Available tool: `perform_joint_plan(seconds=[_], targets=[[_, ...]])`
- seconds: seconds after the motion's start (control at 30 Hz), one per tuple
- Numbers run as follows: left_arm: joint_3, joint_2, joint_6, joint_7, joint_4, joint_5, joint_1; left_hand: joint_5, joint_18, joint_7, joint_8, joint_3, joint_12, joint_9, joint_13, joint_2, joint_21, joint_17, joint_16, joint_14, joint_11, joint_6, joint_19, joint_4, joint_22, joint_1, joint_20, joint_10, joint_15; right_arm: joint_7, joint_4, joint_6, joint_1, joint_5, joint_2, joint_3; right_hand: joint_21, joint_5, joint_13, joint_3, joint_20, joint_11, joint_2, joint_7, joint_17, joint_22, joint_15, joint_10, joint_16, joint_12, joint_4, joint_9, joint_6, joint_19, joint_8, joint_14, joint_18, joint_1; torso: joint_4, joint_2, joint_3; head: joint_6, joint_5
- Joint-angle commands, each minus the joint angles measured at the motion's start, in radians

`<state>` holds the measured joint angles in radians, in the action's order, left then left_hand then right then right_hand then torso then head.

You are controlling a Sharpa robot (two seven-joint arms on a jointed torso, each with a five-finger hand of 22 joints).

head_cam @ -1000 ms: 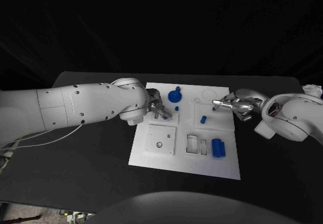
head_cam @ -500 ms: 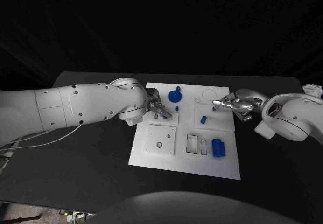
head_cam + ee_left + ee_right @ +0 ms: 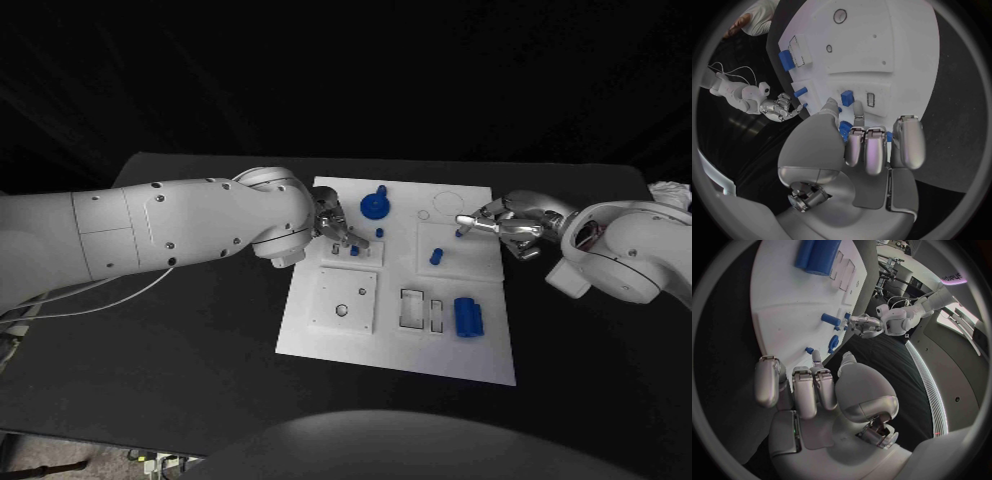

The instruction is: Assemble the parts on the task board

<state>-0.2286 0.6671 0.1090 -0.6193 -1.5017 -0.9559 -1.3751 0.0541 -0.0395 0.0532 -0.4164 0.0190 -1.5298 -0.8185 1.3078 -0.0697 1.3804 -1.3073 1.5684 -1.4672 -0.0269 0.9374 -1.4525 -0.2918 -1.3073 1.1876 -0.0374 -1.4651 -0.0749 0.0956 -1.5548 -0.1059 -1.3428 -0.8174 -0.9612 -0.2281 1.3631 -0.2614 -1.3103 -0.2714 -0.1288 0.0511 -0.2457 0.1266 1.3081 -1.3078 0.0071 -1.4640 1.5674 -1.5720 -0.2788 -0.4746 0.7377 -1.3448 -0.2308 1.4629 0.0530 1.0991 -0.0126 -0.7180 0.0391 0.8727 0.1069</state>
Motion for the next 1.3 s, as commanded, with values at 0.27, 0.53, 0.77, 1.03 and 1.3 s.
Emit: perform_joint_plan(seconds=[0.27, 0.53, 0.77, 1.03, 1.3], targets=[[0.001, 0.014, 0.048, 0.021, -0.016, -0.002, 0.000, -0.006, -0.010, -0.004, -0.011, 0.031, -0.005, -0.005, 0.235, -0.012, -0.002, -0.263, 0.002, -0.104, 0.003, -0.008, -0.002, -0.002, -0.177, -0.050, -0.004, -0.086, 0.004, -0.005, -0.001, 0.015, 0.001, -0.003, -0.001, 0.000, -0.005, 0.005, -0.261, -0.007, 0.002, 0.006, 0.002, 0.007, 0.263, -0.176, 0.006, -0.107, 0.003, 0.001, -0.004, -0.001, -0.004, 0.006, 0.007, 0.108, 0.012, 0.003, -0.0008, 0.000, 0.0000, 0.000, -0.002], [0.010, 0.076, 0.122, 0.061, -0.081, -0.002, -0.016, -0.006, -0.005, -0.013, -0.034, 0.048, -0.021, -0.016, 0.247, -0.021, 0.015, -0.263, 0.002, -0.104, -0.004, 0.010, -0.014, -0.002, -0.187, -0.059, 0.000, -0.095, -0.002, -0.020, 0.000, -0.001, 0.001, 0.001, -0.003, 0.000, -0.005, 0.010, -0.261, -0.012, 0.002, 0.006, 0.001, 0.007, 0.263, -0.176, 0.007, -0.107, 0.003, 0.001, -0.009, -0.002, -0.004, 0.006, 0.008, 0.108, 0.012, -0.006, -0.0010, 0.001, 0.0005, 0.000, -0.003], [0.016, 0.163, 0.198, 0.162, -0.156, 0.047, -0.074, 0.008, 0.003, -0.025, -0.060, 0.063, -0.041, -0.024, 0.263, -0.002, 0.051, -0.263, 0.002, -0.104, -0.014, 0.032, -0.038, 0.001, -0.204, -0.023, 0.007, -0.106, -0.010, -0.079, -0.015, -0.056, 0.001, 0.016, -0.011, 0.000, -0.003, 0.062, -0.261, -0.042, 0.001, 0.007, -0.013, 0.007, 0.263, -0.178, 0.007, -0.107, 0.003, 0.001, -0.013, -0.006, 0.005, 0.001, 0.008, 0.108, 0.011, -0.050, -0.0014, 0.002, 0.0010, 0.000, -0.006], [0.014, 0.245, 0.224, 0.179, -0.197, 0.076, -0.142, 0.196, 0.019, -0.038, -0.077, 0.085, -0.041, -0.017, 0.263, 0.034, 0.114, -0.263, 0.002, -0.104, -0.024, 0.049, -0.074, -0.002, -0.234, 0.039, 0.017, -0.106, -0.018, -0.166, -0.051, -0.133, -0.002, 0.025, -0.033, 0.000, 0.030, 0.081, -0.261, -0.068, 0.002, 0.005, -0.022, 0.006, 0.263, -0.192, 0.006, -0.107, 0.003, 0.001, -0.013, -0.010, 0.020, -0.037, 0.003, 0.108, 0.001, -0.078, 0.0016, 0.003, 0.0018, 0.000, -0.005], [0.003, 0.221, 0.148, 0.072, -0.139, 0.029, -0.158, 0.417, 0.029, -0.038, -0.069, 0.093, -0.041, 0.001, 0.263, 0.061, 0.152, -0.263, 0.002, -0.104, -0.025, 0.031, -0.096, -0.001, -0.250, 0.076, 0.019, -0.106, -0.020, -0.198, -0.072, -0.152, -0.007, 0.028, -0.049, 0.000, 0.080, -0.036, -0.261, -0.085, 0.008, 0.000, -0.028, 0.002, 0.263, -0.211, -0.001, -0.107, 0.003, 0.001, -0.011, -0.015, 0.027, -0.091, 0.007, 0.108, -0.013, -0.060, 0.0007, 0.006, -0.0004, 0.000, -0.006]])
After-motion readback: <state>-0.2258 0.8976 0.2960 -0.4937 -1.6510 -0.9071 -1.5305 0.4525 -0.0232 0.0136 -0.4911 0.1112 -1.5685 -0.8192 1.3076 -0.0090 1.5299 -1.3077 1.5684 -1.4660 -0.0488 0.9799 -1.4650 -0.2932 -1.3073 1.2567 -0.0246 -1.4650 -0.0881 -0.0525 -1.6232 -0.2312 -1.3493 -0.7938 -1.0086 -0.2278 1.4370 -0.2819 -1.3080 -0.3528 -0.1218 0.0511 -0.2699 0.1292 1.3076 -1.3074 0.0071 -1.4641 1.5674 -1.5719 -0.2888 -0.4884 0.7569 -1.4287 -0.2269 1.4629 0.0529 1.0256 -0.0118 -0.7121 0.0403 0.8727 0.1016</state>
